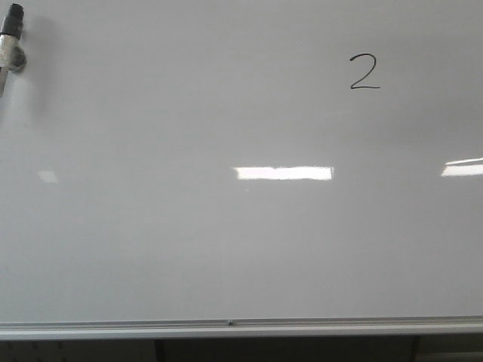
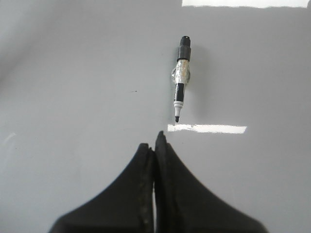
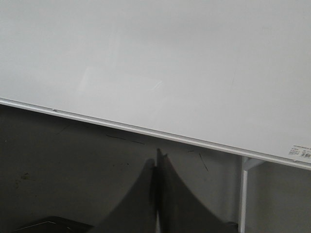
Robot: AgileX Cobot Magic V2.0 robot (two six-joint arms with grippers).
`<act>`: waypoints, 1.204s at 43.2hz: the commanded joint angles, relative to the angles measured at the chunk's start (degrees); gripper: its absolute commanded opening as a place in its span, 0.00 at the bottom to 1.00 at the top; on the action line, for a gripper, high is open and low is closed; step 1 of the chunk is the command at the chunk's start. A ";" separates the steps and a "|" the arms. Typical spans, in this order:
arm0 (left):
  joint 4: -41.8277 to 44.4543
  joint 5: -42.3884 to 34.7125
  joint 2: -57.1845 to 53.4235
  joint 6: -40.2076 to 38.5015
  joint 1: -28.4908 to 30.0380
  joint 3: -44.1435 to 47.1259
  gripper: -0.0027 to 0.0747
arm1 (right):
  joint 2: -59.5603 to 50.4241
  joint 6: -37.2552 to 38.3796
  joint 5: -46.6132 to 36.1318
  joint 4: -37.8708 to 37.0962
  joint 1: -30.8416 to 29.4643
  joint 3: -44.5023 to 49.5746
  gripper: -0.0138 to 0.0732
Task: Write number 2 on whiteboard
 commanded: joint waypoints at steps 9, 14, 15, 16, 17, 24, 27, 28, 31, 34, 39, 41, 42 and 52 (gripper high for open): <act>-0.08 -4.61 -1.57 -0.03 -0.39 2.00 0.01 | -1.75 0.00 -4.13 -1.07 -0.52 0.06 0.08; -0.08 -4.61 -1.57 -0.03 -0.39 2.00 0.01 | -5.25 0.00 -11.21 -1.07 -2.84 4.61 0.08; -0.08 -4.61 -1.57 -0.03 -0.39 2.00 0.01 | -5.96 0.00 -14.03 -1.07 -3.34 5.84 0.08; -0.08 -4.61 -1.57 -0.03 -0.39 2.00 0.01 | -6.67 0.00 -16.24 -1.07 -3.87 7.19 0.08; -0.08 -4.61 -1.57 -0.03 -0.39 2.00 0.01 | -7.68 0.00 -18.53 -1.07 -4.62 9.19 0.08; -0.08 -4.61 -1.57 -0.03 -0.39 2.00 0.01 | -14.25 0.00 -34.41 -1.07 -8.55 21.76 0.08; -0.08 -4.61 -1.57 -0.03 -0.39 2.00 0.01 | -17.23 0.00 -40.93 -1.07 -10.07 27.25 0.08; -0.08 -4.61 -1.57 -0.03 -0.39 2.00 0.01 | -18.54 0.00 -42.81 -1.07 -10.69 29.67 0.08; -0.08 -4.61 -1.57 -0.03 -0.39 2.00 0.01 | -21.44 0.00 -48.38 -1.07 -11.82 34.85 0.08; -0.08 -4.61 -1.57 -0.03 -0.39 2.00 0.01 | -24.10 0.00 -52.51 -1.07 -12.47 39.73 0.08; -0.08 -4.61 -1.57 -0.03 -0.39 2.00 0.01 | -27.88 0.00 -58.65 -1.07 -12.55 46.94 0.08; -0.08 -4.61 -1.57 -0.03 -0.39 2.00 0.01 | -29.03 0.00 -60.87 -1.07 -12.55 49.22 0.08; -0.08 -4.61 -1.57 -0.03 -0.39 2.00 0.01 | -29.98 0.00 -62.31 -1.07 -12.55 50.90 0.08; -0.08 -4.61 -1.57 -0.03 -0.39 2.00 0.01 | -34.84 0.00 -72.56 -1.07 -12.59 58.78 0.08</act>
